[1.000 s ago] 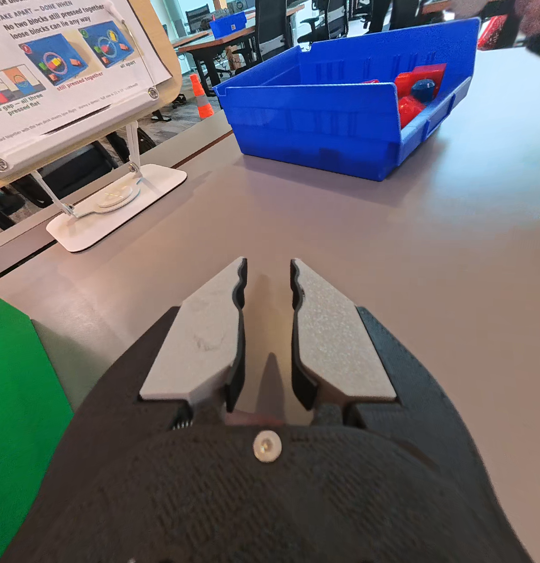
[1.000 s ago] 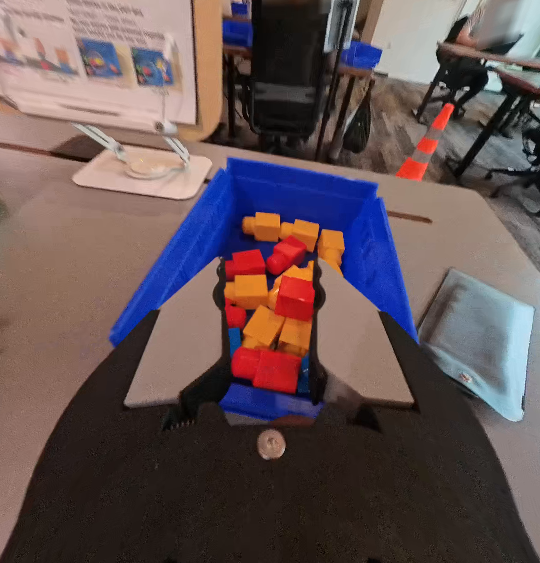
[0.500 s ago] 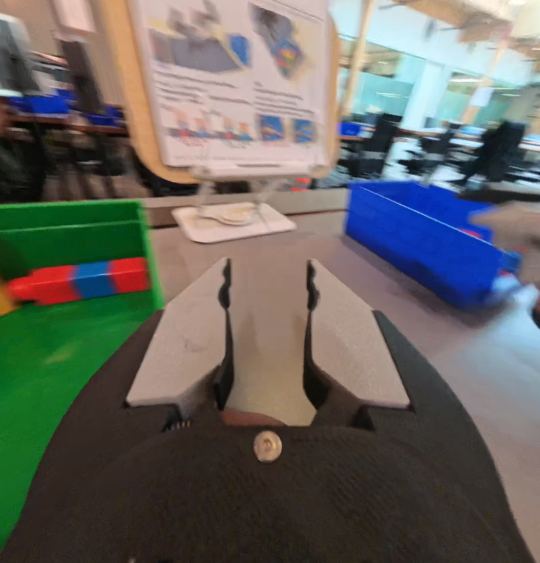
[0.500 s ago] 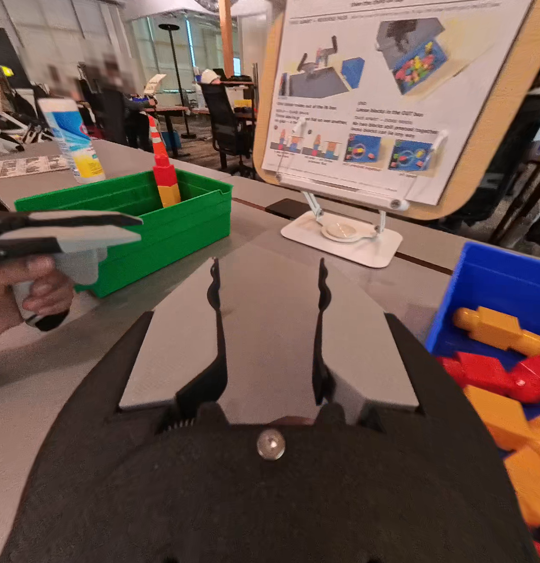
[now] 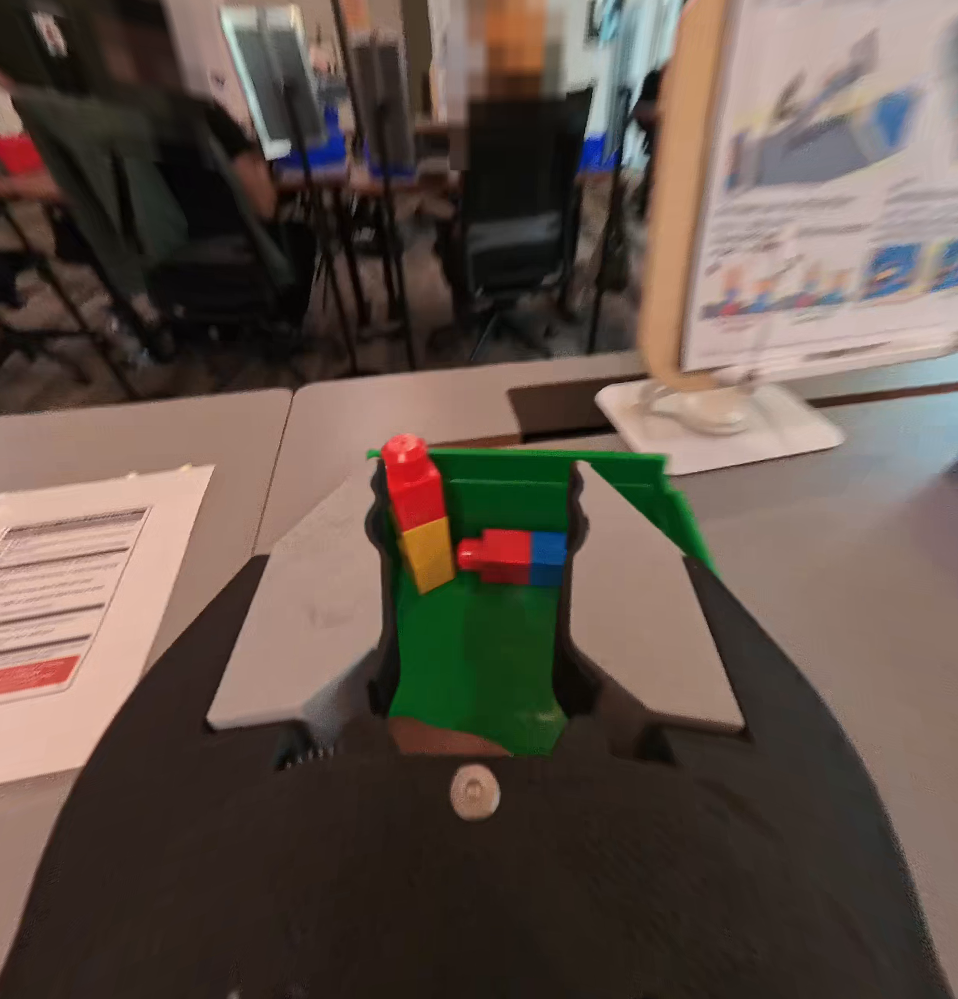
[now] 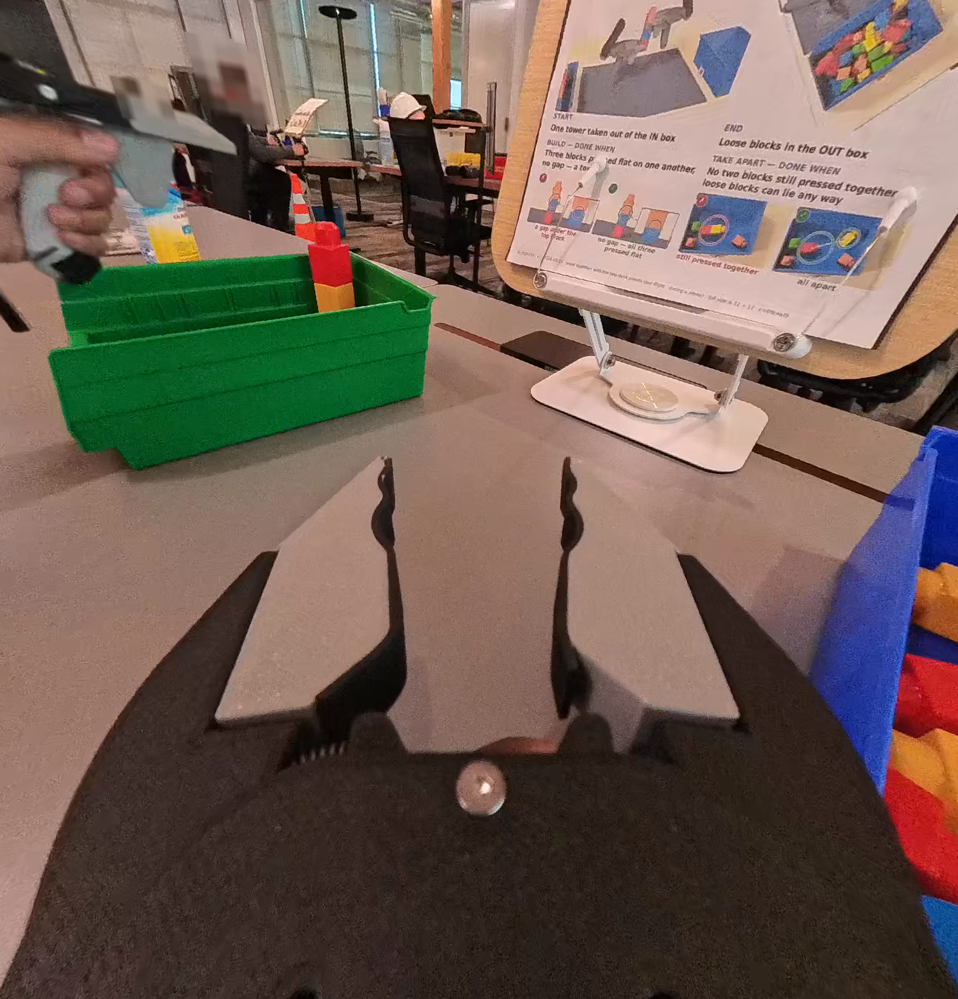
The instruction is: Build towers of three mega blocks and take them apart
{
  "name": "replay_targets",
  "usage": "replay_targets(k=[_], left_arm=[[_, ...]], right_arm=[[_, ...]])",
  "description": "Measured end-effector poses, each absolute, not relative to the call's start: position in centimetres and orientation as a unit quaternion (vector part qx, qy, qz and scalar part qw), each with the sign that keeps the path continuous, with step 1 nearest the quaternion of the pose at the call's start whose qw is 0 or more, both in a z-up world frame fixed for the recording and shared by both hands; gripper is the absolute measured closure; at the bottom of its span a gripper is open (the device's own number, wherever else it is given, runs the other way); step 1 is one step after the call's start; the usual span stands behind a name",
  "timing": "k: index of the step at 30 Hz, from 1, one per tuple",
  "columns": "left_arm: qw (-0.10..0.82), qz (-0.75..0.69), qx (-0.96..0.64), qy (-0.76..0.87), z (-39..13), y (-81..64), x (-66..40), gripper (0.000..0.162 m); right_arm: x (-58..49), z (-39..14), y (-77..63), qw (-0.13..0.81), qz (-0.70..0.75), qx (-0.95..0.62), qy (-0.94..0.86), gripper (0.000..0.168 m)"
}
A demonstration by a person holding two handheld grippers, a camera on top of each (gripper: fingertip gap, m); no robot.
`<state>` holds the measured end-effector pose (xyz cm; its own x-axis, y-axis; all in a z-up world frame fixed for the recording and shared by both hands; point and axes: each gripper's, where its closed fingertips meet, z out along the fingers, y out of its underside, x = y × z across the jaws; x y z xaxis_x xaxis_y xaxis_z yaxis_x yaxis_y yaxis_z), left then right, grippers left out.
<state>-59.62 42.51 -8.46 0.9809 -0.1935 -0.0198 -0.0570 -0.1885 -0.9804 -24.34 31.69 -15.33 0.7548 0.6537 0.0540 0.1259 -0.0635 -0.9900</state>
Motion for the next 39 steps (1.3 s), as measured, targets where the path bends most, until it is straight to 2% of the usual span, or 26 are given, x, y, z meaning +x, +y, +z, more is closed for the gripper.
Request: replay_targets(k=[3,6,9,14,19,24,28,31,34,39], left_arm=[[0.571,-0.008,-0.818,0.062,-12.1,47.1,-61.6,0.090],[0.535,0.038,-0.842,0.060,-15.5,50.2,-61.9,0.089],[0.504,0.080,-0.858,0.051,-18.2,52.4,-62.6,0.105],[0.438,0.061,-0.896,0.046,-23.4,53.3,-62.5,0.125],[0.462,0.054,-0.884,0.043,-22.3,52.1,-63.0,0.126],[0.518,0.003,-0.852,0.072,-16.6,48.8,-61.2,0.126],[0.563,-0.105,-0.795,0.200,-11.1,42.0,-53.7,0.126],[0.561,-0.185,-0.744,0.311,-9.2,34.7,-46.9,0.126],[0.513,-0.297,-0.699,0.400,-10.8,27.3,-39.6,0.127],[0.471,-0.317,-0.694,0.443,-17.8,24.3,-33.7,0.127]], right_arm=[[-24.4,-15.0,31.7,0.630,0.209,-0.693,-0.281,0.109],[-24.6,-14.9,31.7,0.634,0.195,-0.689,-0.292,0.109],[-24.5,-15.2,31.8,0.633,0.176,-0.691,-0.301,0.109],[-23.5,-15.3,31.7,0.630,0.189,-0.696,-0.289,0.109],[-22.5,-14.3,31.1,0.636,0.220,-0.690,-0.266,0.110],[-23.7,-13.1,29.4,0.631,0.247,-0.679,-0.283,0.111],[-26.4,-13.3,27.5,0.599,0.264,-0.679,-0.334,0.109],[-28.9,-13.7,25.7,0.577,0.289,-0.667,-0.373,0.108],[-31.3,-13.9,23.6,0.552,0.340,-0.645,-0.404,0.106],[-32.0,-16.5,23.5,0.520,0.347,-0.648,-0.435,0.103]])
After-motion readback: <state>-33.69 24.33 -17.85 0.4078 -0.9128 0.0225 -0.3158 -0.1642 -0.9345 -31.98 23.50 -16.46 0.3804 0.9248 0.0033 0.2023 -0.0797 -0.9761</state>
